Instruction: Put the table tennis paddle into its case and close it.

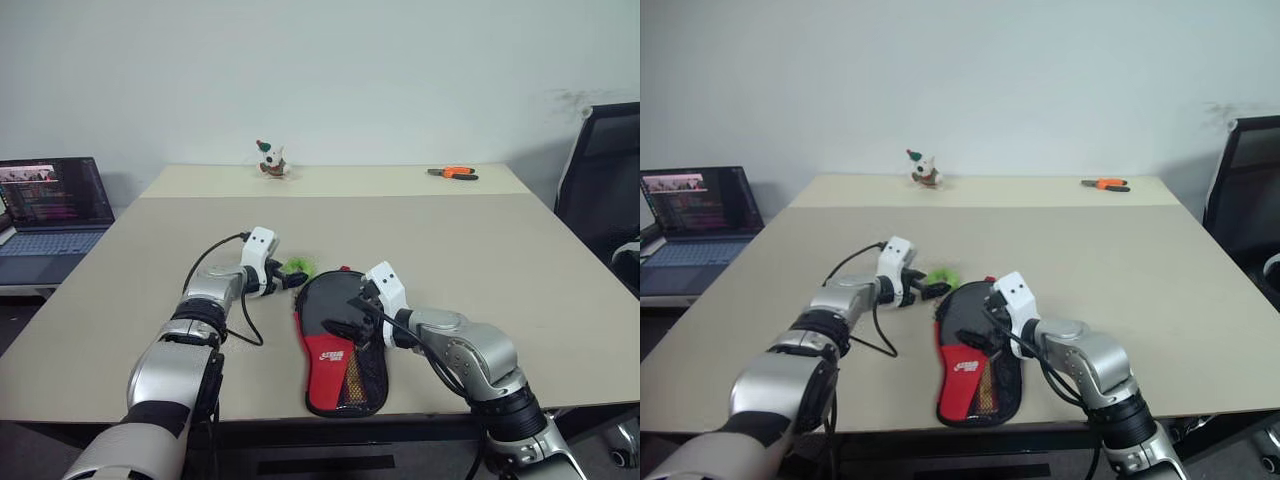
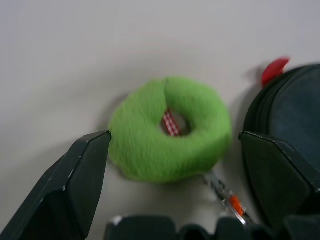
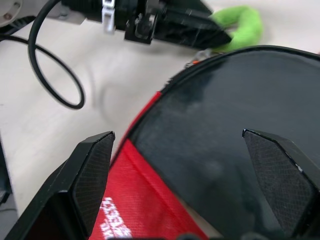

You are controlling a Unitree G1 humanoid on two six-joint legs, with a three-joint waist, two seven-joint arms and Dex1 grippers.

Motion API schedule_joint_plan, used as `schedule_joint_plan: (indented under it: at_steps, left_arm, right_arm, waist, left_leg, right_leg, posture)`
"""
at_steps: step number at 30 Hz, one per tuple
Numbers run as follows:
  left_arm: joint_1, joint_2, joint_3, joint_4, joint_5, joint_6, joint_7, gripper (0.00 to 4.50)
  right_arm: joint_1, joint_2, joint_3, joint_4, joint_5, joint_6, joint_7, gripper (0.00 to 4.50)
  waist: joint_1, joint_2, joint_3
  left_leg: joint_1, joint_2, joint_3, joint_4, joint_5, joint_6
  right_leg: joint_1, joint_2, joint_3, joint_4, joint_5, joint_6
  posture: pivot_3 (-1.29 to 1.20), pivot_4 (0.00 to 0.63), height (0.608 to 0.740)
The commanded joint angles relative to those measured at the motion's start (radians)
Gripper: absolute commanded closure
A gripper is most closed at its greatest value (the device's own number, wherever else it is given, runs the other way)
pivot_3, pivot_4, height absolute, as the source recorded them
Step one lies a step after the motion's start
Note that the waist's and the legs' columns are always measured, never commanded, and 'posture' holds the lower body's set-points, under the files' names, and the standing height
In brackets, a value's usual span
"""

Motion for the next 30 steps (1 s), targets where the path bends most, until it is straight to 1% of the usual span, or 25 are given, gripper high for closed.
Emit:
schedule_joint_plan:
  at_steps: [1, 6, 8, 10, 18, 20, 21, 30]
  left_arm:
    - [-0.027, -0.009, -0.002, 0.029, 0.038, -0.033, 0.013, 0.03]
    - [-0.008, -0.020, 0.007, 0.044, 0.063, -0.047, 0.021, 0.03]
    - [-0.004, -0.023, 0.013, 0.047, 0.066, -0.048, 0.029, 0.39]
    - [-0.001, -0.026, 0.022, 0.049, 0.067, -0.048, 0.041, 0.99]
    - [0.015, -0.026, 0.051, 0.050, 0.065, -0.048, 0.060, 3.80]
    - [0.018, -0.025, 0.061, 0.049, 0.064, -0.049, 0.070, 4.40]
    - [0.019, -0.024, 0.065, 0.049, 0.065, -0.050, 0.074, 4.49]
    - [-0.003, -0.033, 0.090, 0.043, 0.063, -0.053, 0.118, 4.49]
  right_arm:
    - [0.002, 0.005, -0.016, -0.042, -0.005, -0.006, -0.014, 0.00]
    - [0.008, -0.003, -0.020, -0.045, -0.017, -0.019, -0.025, 0.00]
    - [0.008, -0.003, -0.024, -0.044, -0.022, -0.022, -0.024, 0.00]
    - [0.006, -0.007, -0.025, -0.039, -0.029, -0.031, -0.022, 0.00]
    - [0.001, -0.008, -0.020, -0.027, -0.036, -0.057, -0.010, 0.00]
    - [-0.002, -0.002, -0.016, -0.024, -0.031, -0.058, -0.001, 0.00]
    - [-0.002, 0.001, -0.011, -0.024, -0.028, -0.056, 0.005, 0.00]
    - [-0.001, 0.023, 0.092, 0.075, -0.061, -0.076, 0.065, 0.00]
  waist:
    - [0.000, 0.000, 0.000]
    - [0.002, 0.000, 0.000]
    - [0.002, 0.000, 0.000]
    - [0.002, 0.000, 0.000]
    - [0.002, 0.000, 0.000]
    - [0.002, 0.000, 0.000]
    - [0.002, 0.000, 0.000]
    - [0.002, 0.000, 0.000]
  left_leg:
    - [0.000, 0.000, 0.000, 0.000, 0.000, 0.000]
    - [0.000, 0.000, 0.000, 0.001, 0.000, 0.000]
    - [0.000, 0.000, -0.001, 0.002, 0.000, 0.000]
    - [0.000, 0.000, -0.001, 0.002, 0.000, 0.000]
    - [0.000, 0.000, -0.001, 0.003, 0.000, 0.000]
    - [0.000, 0.000, -0.001, 0.003, 0.000, 0.000]
    - [0.000, 0.000, -0.001, 0.003, 0.000, 0.000]
    - [0.000, 0.000, -0.001, 0.006, 0.000, 0.000]
  right_leg:
    - [0.000, 0.000, 0.000, 0.000, 0.000, 0.000]
    - [0.000, -0.001, 0.000, 0.001, 0.000, 0.000]
    - [0.000, -0.001, 0.000, 0.001, 0.000, 0.000]
    - [0.000, -0.001, 0.000, 0.001, 0.000, 0.000]
    - [0.001, -0.001, 0.000, 0.002, 0.000, 0.000]
    - [0.001, -0.001, 0.000, 0.002, 0.000, 0.000]
    - [0.001, -0.001, 0.000, 0.002, 0.000, 0.000]
    - [0.001, 0.000, 0.000, 0.004, 0.000, 0.001]
  posture:
    - [0.00, 0.150, 0.740]
    - [0.00, 0.150, 0.740]
    - [0.00, 0.150, 0.740]
    - [0.00, 0.150, 0.740]
    - [0.00, 0.150, 0.740]
    - [0.00, 0.150, 0.740]
    - [0.00, 0.150, 0.740]
    - [0.00, 0.150, 0.740]
